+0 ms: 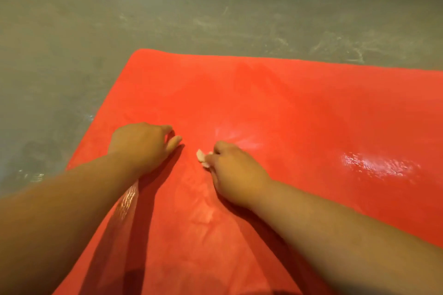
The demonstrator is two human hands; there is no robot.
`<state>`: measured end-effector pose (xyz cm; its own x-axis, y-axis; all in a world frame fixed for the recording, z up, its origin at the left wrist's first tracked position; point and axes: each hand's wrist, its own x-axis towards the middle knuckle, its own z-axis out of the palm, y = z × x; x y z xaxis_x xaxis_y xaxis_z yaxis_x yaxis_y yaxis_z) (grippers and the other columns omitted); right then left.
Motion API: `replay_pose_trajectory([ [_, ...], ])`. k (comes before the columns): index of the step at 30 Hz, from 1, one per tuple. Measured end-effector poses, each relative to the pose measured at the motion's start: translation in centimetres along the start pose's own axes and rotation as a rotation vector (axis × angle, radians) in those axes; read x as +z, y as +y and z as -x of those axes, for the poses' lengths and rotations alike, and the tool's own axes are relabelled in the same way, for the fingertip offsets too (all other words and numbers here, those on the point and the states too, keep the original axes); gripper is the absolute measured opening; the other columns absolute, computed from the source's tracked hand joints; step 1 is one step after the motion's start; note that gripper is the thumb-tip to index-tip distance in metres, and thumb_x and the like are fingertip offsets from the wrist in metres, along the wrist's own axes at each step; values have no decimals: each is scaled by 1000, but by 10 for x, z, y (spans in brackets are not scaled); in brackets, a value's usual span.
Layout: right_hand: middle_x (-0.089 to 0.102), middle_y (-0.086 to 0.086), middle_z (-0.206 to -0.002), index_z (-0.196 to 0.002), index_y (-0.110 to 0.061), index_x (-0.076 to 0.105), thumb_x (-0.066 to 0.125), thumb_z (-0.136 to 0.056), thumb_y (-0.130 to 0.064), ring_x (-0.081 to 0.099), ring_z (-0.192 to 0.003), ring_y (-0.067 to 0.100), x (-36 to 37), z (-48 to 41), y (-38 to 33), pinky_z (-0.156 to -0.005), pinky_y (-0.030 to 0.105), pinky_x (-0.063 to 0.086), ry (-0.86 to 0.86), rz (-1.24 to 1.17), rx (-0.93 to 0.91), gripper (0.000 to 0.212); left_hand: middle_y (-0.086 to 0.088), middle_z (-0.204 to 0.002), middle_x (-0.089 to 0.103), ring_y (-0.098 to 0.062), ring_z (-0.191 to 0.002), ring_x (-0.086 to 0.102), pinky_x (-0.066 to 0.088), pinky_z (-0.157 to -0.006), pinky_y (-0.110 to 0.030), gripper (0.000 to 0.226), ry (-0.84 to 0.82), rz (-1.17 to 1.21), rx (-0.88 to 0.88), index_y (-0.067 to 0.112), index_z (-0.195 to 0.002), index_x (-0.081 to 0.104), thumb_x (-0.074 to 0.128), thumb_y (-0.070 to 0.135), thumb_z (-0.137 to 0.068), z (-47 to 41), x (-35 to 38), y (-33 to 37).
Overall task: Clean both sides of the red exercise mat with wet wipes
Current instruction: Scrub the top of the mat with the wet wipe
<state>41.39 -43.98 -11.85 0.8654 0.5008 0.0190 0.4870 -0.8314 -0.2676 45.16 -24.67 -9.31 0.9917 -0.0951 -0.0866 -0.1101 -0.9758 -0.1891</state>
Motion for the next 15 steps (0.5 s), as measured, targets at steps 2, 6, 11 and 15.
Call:
replay_pose_trajectory([
  [2, 54, 7, -99, -106, -17, 69, 49, -89, -14, 57, -95, 28, -5, -28, 22, -73, 32, 41, -56, 54, -8, 26, -6, -140, 52, -29, -124, 52, 45, -94, -40, 55, 61, 134, -8, 33, -139, 46, 37, 62, -92, -14, 10, -12],
  [6, 68, 15, -103, -101, -13, 73, 55, -85, -13, 63, -96, 33, -28, -87, 108, -78, 35, 49, 95, 165, 450, 24, -9, -161, 9, -35, -146, 11, 12, -117, -45, 80, -54, 311, -33, 36, -152, 14, 30, 74, -84, -43, 36, -30],
  [11, 62, 12, -96, -96, -12, 72, 54, -89, -22, 58, -93, 29, 8, -113, 41, -78, 33, 39, 240, -24, 258, 21, 0, -145, 47, -22, -133, 44, 32, -109, -37, 79, 230, 371, -77, 28, -139, 51, 19, 72, -81, -50, 63, -48],
  [15, 61, 10, -92, -96, -13, 72, 56, -92, -36, 58, -92, 28, 8, -127, 37, -79, 34, 41, 196, -38, 45, 29, -3, -152, 37, -22, -141, 31, 20, -116, -42, 82, 199, 414, -99, 26, -145, 42, 20, 69, -78, -53, 68, -47],
])
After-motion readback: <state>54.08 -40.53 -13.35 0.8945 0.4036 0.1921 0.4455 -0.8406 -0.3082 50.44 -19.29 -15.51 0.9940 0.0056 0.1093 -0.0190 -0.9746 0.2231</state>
